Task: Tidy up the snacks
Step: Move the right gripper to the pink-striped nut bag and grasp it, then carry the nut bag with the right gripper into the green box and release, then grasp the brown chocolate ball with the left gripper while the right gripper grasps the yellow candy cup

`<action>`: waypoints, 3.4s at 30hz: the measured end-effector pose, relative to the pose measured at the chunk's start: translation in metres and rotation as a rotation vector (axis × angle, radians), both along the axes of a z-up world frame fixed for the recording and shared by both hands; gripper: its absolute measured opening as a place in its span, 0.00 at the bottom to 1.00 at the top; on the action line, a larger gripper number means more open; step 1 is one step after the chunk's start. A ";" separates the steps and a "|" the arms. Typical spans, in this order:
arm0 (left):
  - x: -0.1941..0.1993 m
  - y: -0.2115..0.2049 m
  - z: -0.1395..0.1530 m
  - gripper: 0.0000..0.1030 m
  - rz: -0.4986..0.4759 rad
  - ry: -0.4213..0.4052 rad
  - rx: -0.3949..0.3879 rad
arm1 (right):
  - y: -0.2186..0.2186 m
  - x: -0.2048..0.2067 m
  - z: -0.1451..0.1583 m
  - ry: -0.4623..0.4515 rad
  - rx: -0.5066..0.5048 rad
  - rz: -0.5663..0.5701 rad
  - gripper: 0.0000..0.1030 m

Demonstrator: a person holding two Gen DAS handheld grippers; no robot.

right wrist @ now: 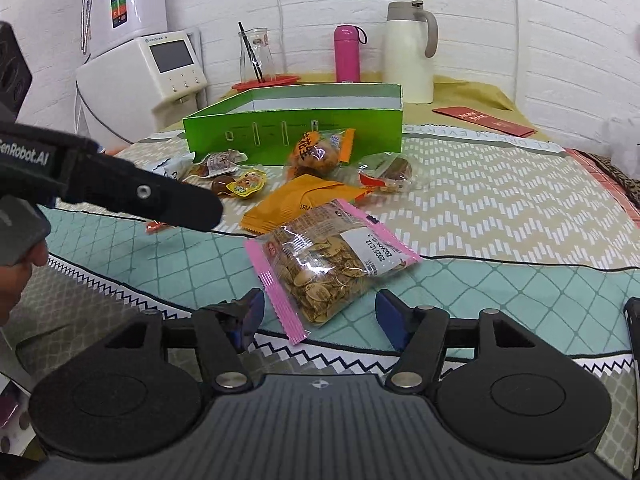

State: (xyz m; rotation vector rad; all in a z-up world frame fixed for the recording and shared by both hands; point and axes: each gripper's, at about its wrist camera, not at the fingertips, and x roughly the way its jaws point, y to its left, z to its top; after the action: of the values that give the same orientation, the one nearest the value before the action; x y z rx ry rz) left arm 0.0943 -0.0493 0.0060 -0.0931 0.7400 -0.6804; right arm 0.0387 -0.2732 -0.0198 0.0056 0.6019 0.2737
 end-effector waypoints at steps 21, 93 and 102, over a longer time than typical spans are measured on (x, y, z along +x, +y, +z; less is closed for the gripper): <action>0.012 -0.045 -0.014 0.30 -0.137 0.063 -0.013 | -0.003 -0.003 0.004 -0.025 0.088 -0.031 0.57; 0.080 0.038 0.044 0.93 0.291 -0.072 0.033 | 0.033 0.082 0.058 -0.225 -0.052 0.010 1.00; 0.037 0.075 0.009 0.93 0.307 0.003 0.089 | 0.040 0.047 0.024 -0.084 -0.017 -0.019 1.00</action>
State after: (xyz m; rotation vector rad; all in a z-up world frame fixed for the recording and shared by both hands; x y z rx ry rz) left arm 0.1308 0.0255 0.0151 -0.1229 0.7394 -0.3547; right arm 0.0862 -0.2327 0.0038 -0.0167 0.5205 0.2491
